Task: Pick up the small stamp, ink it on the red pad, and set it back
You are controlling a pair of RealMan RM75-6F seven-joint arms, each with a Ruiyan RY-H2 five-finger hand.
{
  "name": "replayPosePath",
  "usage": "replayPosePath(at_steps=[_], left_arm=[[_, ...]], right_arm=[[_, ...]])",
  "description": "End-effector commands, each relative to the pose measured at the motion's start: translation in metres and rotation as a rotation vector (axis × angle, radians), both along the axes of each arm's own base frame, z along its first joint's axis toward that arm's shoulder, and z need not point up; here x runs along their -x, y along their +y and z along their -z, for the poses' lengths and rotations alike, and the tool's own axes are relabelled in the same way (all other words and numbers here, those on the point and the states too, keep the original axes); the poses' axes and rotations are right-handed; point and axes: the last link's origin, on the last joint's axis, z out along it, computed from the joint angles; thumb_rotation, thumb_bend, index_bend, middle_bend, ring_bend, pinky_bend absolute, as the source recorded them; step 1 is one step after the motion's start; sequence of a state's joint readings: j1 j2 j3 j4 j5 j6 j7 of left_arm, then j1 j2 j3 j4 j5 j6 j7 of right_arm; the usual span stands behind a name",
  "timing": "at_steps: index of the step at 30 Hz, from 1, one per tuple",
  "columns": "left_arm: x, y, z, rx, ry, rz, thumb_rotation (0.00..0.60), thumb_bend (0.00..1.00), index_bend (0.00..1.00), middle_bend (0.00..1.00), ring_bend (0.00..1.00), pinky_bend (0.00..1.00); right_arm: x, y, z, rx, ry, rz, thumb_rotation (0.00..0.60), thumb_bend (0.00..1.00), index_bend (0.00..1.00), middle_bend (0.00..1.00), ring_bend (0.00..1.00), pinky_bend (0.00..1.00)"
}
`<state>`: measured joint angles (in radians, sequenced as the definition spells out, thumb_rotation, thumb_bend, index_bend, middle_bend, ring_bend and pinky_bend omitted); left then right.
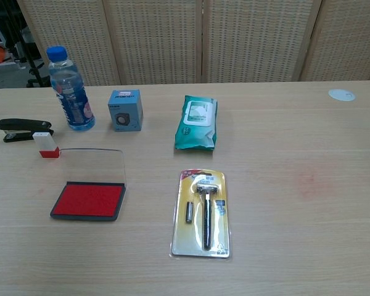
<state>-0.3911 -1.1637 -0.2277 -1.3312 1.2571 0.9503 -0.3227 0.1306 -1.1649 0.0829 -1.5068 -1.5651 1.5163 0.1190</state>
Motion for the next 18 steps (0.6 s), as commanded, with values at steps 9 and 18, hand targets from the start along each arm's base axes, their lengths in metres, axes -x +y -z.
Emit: replayPosePath(at_steps=[9, 18], left_arm=[[-0.024, 0.061, 0.034, 0.111, 0.031, -0.025, 0.600, 0.25, 0.38, 1.00, 1.00, 0.92], [-0.034, 0.071, 0.050, 0.131, 0.094, -0.008, 0.600, 0.25, 0.44, 1.00, 1.00, 0.92]], right_arm=[[0.004, -0.004, 0.000, -0.001, -0.008, 0.020, 0.600, 0.00, 0.00, 0.00, 0.00, 0.00], [0.004, -0.003, -0.001, -0.001, -0.018, 0.020, 0.600, 0.00, 0.00, 0.00, 0.00, 0.00]])
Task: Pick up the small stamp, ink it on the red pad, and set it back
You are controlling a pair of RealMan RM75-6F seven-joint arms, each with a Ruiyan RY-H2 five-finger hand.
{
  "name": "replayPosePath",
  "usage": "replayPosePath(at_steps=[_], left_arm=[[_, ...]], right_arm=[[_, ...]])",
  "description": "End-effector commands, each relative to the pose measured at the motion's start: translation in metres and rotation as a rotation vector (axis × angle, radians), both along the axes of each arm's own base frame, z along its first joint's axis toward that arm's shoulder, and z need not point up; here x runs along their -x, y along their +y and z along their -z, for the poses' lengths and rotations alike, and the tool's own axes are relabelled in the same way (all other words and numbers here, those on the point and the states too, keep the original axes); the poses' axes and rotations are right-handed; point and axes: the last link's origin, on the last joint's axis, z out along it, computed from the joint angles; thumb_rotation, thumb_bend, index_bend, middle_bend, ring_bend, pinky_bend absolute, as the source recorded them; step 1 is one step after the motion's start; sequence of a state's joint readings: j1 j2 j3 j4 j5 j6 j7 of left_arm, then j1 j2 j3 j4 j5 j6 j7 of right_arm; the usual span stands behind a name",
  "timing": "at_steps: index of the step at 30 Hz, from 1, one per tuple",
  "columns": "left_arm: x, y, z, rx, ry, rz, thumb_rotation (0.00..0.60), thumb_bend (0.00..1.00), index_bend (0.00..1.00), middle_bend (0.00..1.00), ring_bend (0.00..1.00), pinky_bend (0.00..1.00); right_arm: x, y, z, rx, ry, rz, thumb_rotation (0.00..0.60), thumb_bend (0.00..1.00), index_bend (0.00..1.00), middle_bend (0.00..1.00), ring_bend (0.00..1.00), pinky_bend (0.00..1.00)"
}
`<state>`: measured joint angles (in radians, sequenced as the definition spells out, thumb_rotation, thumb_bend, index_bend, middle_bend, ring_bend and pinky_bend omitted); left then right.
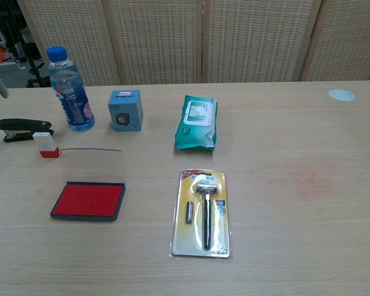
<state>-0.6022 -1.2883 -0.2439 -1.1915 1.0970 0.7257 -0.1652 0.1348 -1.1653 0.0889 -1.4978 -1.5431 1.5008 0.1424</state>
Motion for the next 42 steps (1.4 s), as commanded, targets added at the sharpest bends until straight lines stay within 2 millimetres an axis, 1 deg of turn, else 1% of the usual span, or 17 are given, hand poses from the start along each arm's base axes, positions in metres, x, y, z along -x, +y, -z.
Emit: replayPosePath(at_steps=[1, 5, 9, 14, 19, 25, 34, 42], left_arm=[[-0.006, 0.005, 0.009, 0.013, 0.034, 0.006, 0.600, 0.26, 0.44, 1.00, 1.00, 0.92], [-0.010, 0.010, 0.018, 0.022, 0.059, -0.004, 0.600, 0.31, 0.44, 1.00, 1.00, 0.92], [-0.014, 0.017, 0.031, 0.036, 0.068, -0.027, 0.600, 0.31, 0.45, 1.00, 1.00, 0.92], [-0.019, 0.022, 0.047, 0.052, 0.098, -0.033, 0.600, 0.31, 0.50, 1.00, 1.00, 0.92], [-0.023, 0.026, 0.059, 0.059, 0.102, -0.047, 0.600, 0.35, 0.50, 1.00, 1.00, 0.92], [-0.025, 0.027, 0.067, 0.069, 0.110, -0.053, 0.600, 0.34, 0.50, 1.00, 1.00, 0.92], [-0.027, 0.023, 0.073, 0.084, 0.116, -0.051, 0.600, 0.34, 0.50, 1.00, 1.00, 0.92], [-0.028, 0.022, 0.082, 0.094, 0.128, -0.048, 0.600, 0.34, 0.50, 1.00, 1.00, 0.92]], right_arm=[[0.000, 0.000, 0.000, -0.001, -0.002, -0.001, 0.600, 0.00, 0.00, 0.00, 0.00, 0.00], [0.000, 0.000, -0.001, -0.003, -0.012, -0.004, 0.600, 0.00, 0.00, 0.00, 0.00, 0.00], [0.000, 0.000, -0.001, -0.006, -0.016, -0.004, 0.600, 0.00, 0.00, 0.00, 0.00, 0.00], [0.001, -0.001, -0.002, -0.006, -0.020, 0.001, 0.600, 0.00, 0.00, 0.00, 0.00, 0.00], [0.002, -0.001, -0.002, -0.007, -0.024, 0.006, 0.600, 0.00, 0.00, 0.00, 0.00, 0.00], [0.004, -0.002, -0.004, -0.002, -0.030, 0.012, 0.600, 0.00, 0.00, 0.00, 0.00, 0.00], [0.005, -0.002, -0.006, -0.001, -0.038, 0.013, 0.600, 0.00, 0.00, 0.00, 0.00, 0.00], [0.005, -0.002, -0.006, -0.002, -0.042, 0.014, 0.600, 0.00, 0.00, 0.00, 0.00, 0.00]])
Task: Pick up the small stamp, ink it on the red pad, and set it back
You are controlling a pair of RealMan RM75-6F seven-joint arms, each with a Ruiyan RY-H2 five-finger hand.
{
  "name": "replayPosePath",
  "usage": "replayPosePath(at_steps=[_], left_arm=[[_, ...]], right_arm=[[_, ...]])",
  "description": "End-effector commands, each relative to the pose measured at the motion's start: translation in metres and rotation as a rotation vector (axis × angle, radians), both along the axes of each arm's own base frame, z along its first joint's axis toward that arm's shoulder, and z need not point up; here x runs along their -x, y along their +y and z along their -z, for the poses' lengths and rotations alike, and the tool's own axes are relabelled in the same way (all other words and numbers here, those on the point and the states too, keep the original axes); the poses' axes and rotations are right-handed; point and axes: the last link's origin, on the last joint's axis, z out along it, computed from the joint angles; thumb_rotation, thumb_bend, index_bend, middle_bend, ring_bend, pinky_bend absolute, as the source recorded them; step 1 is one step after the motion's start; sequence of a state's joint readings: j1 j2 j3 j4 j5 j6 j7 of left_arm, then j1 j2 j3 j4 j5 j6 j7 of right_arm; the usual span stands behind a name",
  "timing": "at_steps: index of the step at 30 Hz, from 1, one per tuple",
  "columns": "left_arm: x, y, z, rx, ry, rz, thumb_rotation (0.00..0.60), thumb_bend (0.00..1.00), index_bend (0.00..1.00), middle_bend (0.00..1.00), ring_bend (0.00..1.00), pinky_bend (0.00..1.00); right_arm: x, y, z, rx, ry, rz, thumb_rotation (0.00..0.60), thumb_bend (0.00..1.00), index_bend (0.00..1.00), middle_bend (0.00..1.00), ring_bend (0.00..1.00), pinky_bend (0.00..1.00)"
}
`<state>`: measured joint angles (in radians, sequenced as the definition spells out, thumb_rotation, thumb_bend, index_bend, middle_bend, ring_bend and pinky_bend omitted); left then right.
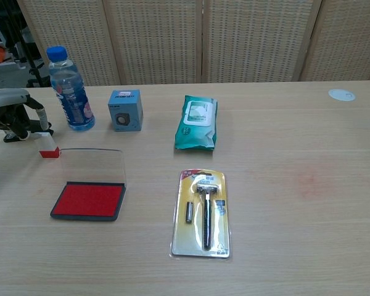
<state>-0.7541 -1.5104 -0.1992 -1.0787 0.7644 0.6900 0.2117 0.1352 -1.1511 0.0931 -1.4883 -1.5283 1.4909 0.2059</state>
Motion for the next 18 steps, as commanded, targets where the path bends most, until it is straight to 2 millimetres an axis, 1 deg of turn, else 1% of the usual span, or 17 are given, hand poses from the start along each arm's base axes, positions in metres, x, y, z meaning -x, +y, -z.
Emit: replayPosePath(at_steps=[1, 11, 18], left_arm=[[-0.0002, 0.0008, 0.0015, -0.003, 0.007, 0.005, 0.600, 0.34, 0.50, 1.00, 1.00, 0.92], [0.0036, 0.0021, 0.0068, 0.008, 0.026, -0.011, 0.600, 0.33, 0.50, 1.00, 1.00, 0.92], [0.0022, 0.0029, 0.0090, 0.009, 0.032, -0.017, 0.600, 0.33, 0.51, 1.00, 1.00, 0.92]], right_arm=[[0.0001, 0.0000, 0.0001, -0.001, -0.001, 0.000, 0.600, 0.00, 0.00, 0.00, 0.00, 0.00], [0.0016, -0.0007, -0.0011, 0.000, -0.007, 0.007, 0.600, 0.00, 0.00, 0.00, 0.00, 0.00], [0.0018, -0.0005, -0.0021, 0.002, -0.014, 0.005, 0.600, 0.00, 0.00, 0.00, 0.00, 0.00]])
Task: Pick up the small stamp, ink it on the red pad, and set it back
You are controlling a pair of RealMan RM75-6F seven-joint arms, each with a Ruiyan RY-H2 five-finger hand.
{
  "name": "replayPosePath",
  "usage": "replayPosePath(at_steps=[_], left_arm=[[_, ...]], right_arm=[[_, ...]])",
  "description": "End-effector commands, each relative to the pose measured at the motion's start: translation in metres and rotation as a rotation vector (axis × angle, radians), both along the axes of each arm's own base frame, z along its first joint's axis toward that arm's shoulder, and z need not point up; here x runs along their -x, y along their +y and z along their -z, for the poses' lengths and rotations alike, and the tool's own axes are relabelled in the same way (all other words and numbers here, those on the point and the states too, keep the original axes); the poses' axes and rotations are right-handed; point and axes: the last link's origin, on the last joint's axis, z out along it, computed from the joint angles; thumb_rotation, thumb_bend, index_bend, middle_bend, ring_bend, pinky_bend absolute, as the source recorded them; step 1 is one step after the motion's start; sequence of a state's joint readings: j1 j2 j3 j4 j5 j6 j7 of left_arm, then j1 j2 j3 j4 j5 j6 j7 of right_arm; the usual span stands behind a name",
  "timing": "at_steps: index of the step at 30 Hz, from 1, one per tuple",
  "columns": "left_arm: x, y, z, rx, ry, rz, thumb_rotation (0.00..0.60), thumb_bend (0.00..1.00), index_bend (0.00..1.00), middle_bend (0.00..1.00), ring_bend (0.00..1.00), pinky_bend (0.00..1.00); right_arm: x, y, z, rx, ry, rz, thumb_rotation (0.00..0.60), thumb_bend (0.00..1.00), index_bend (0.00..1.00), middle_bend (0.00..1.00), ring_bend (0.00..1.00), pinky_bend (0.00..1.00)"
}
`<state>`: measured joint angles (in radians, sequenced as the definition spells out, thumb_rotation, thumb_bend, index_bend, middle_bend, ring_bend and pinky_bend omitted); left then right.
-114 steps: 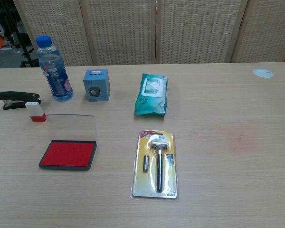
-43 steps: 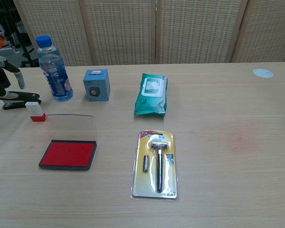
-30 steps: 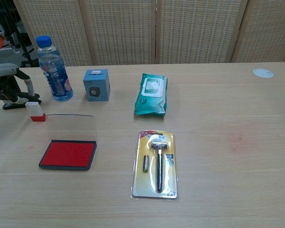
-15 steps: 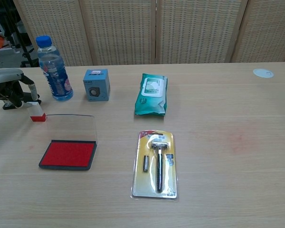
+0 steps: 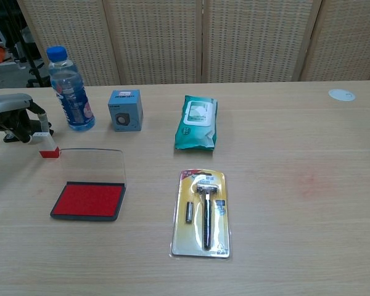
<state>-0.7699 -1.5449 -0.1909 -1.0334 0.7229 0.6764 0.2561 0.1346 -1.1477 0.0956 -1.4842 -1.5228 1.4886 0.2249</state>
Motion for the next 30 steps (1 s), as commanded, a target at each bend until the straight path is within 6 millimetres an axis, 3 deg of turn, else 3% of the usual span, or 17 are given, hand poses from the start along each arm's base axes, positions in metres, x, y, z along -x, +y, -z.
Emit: replayPosePath(at_steps=[1, 22, 26, 30], left_arm=[[0.000, 0.000, 0.001, -0.002, 0.000, -0.002, 0.600, 0.33, 0.51, 1.00, 1.00, 0.92], [-0.004, 0.002, 0.000, -0.023, 0.014, 0.011, 0.600, 0.38, 0.59, 1.00, 1.00, 0.92], [-0.011, -0.001, -0.014, -0.031, 0.012, 0.043, 0.600, 0.39, 0.61, 1.00, 1.00, 0.92], [-0.021, -0.012, -0.042, -0.039, 0.009, 0.085, 0.600, 0.39, 0.61, 1.00, 1.00, 0.92]], right_arm=[[0.000, 0.000, 0.000, 0.000, -0.002, 0.000, 0.600, 0.00, 0.00, 0.00, 0.00, 0.00], [0.000, 0.000, -0.001, 0.000, -0.011, -0.003, 0.600, 0.00, 0.00, 0.00, 0.00, 0.00], [0.000, 0.000, -0.001, 0.000, -0.012, -0.006, 0.600, 0.00, 0.00, 0.00, 0.00, 0.00], [-0.001, 0.001, -0.001, -0.002, -0.016, -0.009, 0.600, 0.00, 0.00, 0.00, 0.00, 0.00]])
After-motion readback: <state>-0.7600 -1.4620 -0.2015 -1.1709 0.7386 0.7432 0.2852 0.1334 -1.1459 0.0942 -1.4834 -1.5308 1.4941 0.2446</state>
